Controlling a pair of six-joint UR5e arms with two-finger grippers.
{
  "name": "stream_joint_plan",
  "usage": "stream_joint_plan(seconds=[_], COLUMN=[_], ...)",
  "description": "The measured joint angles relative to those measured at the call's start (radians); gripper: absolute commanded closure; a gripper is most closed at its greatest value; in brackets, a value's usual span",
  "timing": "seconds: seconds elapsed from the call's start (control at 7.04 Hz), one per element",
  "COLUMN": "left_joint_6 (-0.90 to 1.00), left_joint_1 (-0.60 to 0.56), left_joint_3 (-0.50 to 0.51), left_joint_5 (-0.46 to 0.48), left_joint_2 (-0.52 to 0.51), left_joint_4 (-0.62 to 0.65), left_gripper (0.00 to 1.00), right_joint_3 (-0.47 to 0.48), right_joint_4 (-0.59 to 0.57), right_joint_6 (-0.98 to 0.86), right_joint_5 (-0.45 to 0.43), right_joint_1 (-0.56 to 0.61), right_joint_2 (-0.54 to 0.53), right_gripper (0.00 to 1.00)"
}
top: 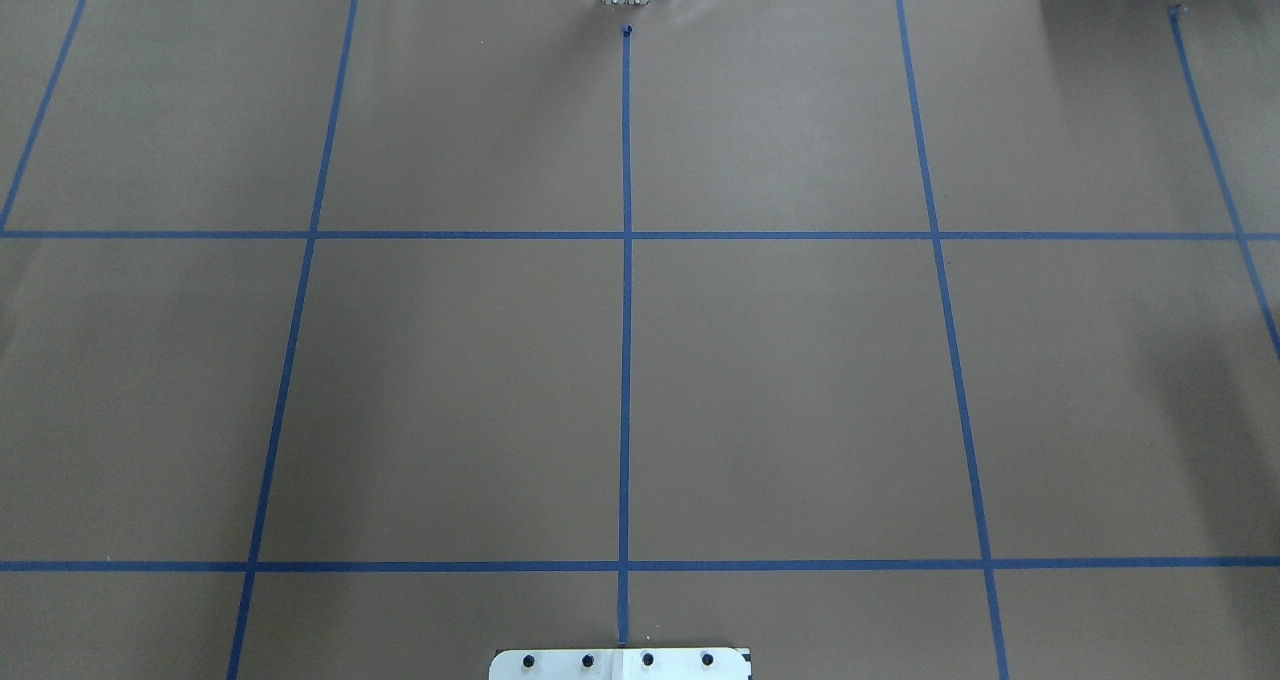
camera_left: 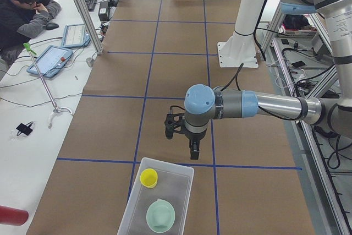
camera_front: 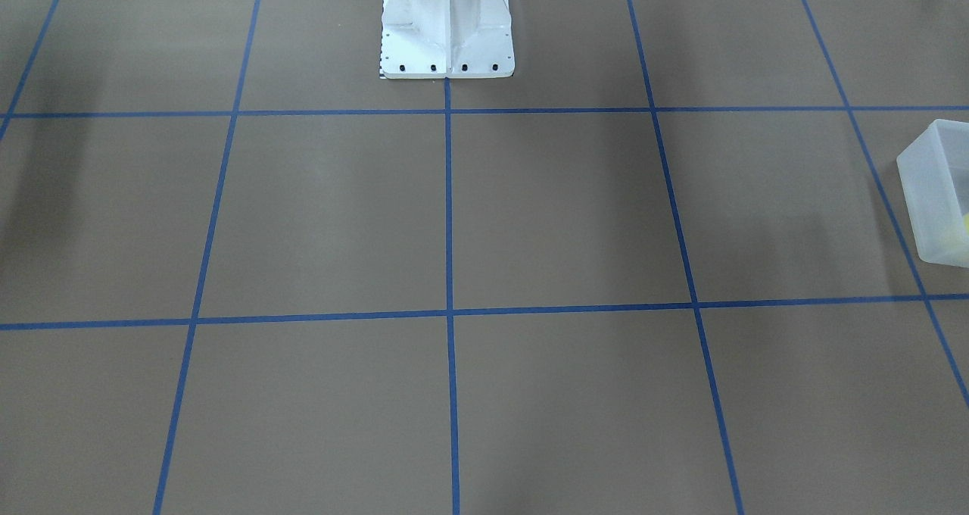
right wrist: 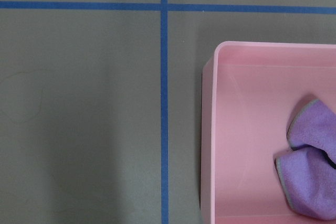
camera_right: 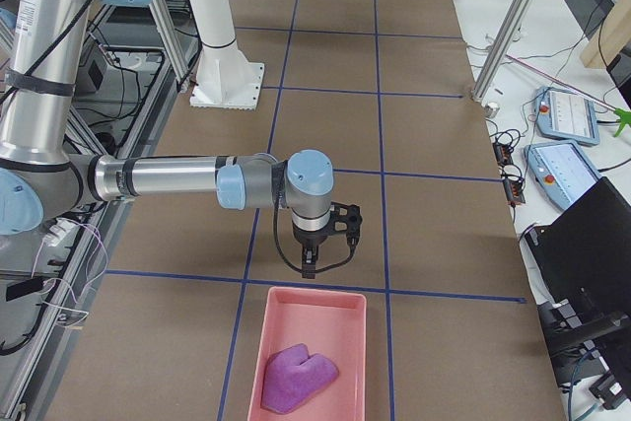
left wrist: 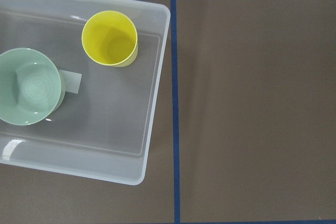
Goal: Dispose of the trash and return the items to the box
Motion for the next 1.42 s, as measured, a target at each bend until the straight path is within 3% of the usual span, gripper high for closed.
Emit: stream_joint_plan(seconds=[1.42], left_joint_6=[-0.001], left_joint_1=[0.001], left_joint_3=[0.006], left_joint_5=[0.003], left_joint_2=[0.005], left_joint_4=[-0.010], left_gripper=[0.01], right_joint_3=[0.031], right_joint_4=[0.000], right_joint_6=[-0.001], right_joint_5=[0.037], right_joint_1=[0.000], right_joint_2=[-0.006], right_gripper=[0.00])
